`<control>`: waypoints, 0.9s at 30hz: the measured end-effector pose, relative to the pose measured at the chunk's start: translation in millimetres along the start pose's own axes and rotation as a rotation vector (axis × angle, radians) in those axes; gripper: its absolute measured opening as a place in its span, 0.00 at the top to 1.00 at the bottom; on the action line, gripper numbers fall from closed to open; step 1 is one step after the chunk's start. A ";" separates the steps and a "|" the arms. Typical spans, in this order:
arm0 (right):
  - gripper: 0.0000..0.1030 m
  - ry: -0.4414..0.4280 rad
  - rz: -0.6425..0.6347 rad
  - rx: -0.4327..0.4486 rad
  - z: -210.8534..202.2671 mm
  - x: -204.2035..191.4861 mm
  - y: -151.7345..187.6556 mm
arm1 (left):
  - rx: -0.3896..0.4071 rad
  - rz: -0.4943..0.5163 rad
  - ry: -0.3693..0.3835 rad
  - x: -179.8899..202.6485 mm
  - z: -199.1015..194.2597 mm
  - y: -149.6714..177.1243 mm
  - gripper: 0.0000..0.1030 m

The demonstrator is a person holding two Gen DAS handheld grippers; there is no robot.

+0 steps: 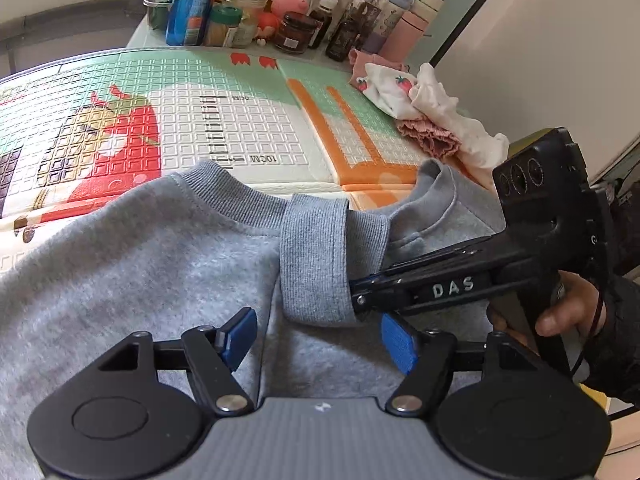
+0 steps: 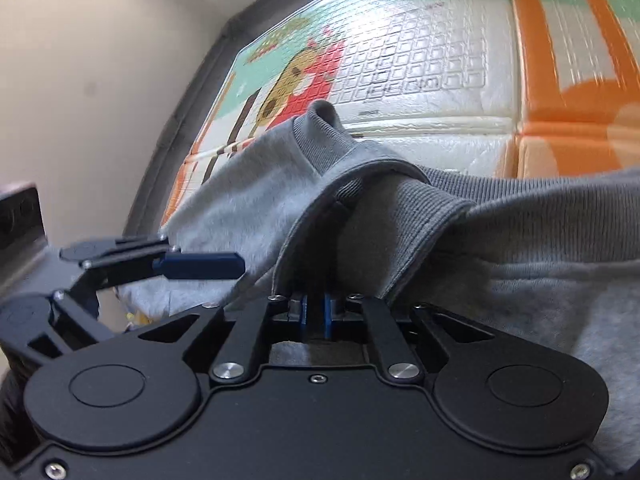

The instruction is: Fold clothes

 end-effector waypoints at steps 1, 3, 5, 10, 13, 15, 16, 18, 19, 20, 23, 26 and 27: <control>0.94 -0.003 0.007 0.008 -1.1 0.4 -0.5 | 0.003 0.000 0.004 0.4 -1.2 0.0 0.29; 0.94 0.001 -0.005 0.033 -10.0 -1.5 -2.2 | 0.011 0.008 0.011 2.0 -4.2 -0.5 0.27; 0.94 0.014 -0.018 0.053 -21.4 -4.2 -4.6 | 0.022 0.014 0.016 3.0 -7.3 -2.5 0.26; 0.89 0.073 -0.028 0.088 -47.1 -4.3 -10.9 | 0.044 0.012 0.039 5.5 -13.9 -9.8 0.25; 0.74 0.054 0.019 0.122 -59.4 -0.7 -15.2 | 0.047 0.019 0.046 7.5 -16.1 -10.6 0.24; 0.73 0.037 0.034 0.134 -62.1 -0.4 -17.4 | 0.046 0.025 0.048 8.7 -16.9 -9.6 0.24; 0.73 0.028 0.037 0.129 -60.2 -1.5 -17.4 | 0.045 0.028 0.049 9.1 -17.1 -8.9 0.24; 0.69 0.020 0.047 0.113 -50.5 -4.7 -16.7 | 0.040 0.032 0.050 9.5 -17.4 -6.8 0.24; 0.69 0.017 0.048 0.106 -44.1 -6.7 -16.4 | 0.037 0.035 0.049 9.7 -17.7 -5.5 0.23; 0.68 0.012 0.050 0.101 -38.1 -8.6 -16.0 | 0.035 0.037 0.049 9.8 -18.0 -4.1 0.23; 0.81 0.007 0.062 0.104 -24.8 -11.0 -17.2 | 0.032 0.042 0.037 8.3 -19.8 -1.7 0.23; 0.93 0.017 0.082 0.125 -24.6 -11.4 -17.0 | 0.039 0.040 0.029 5.8 -23.5 -2.0 0.23; 0.94 0.018 0.092 0.139 -28.2 -10.6 -16.3 | 0.046 0.036 0.033 5.1 -25.4 -3.0 0.23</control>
Point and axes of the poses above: each gripper's, at about its wrist camera, not at the fingertips, and z roughly the way its jaws point, x to its right, y to its underside, the point moved 9 cm from there along z, roughly the way its jaws point, and after that the axes turned 7 degrees about -z, right-handed, at the moved point
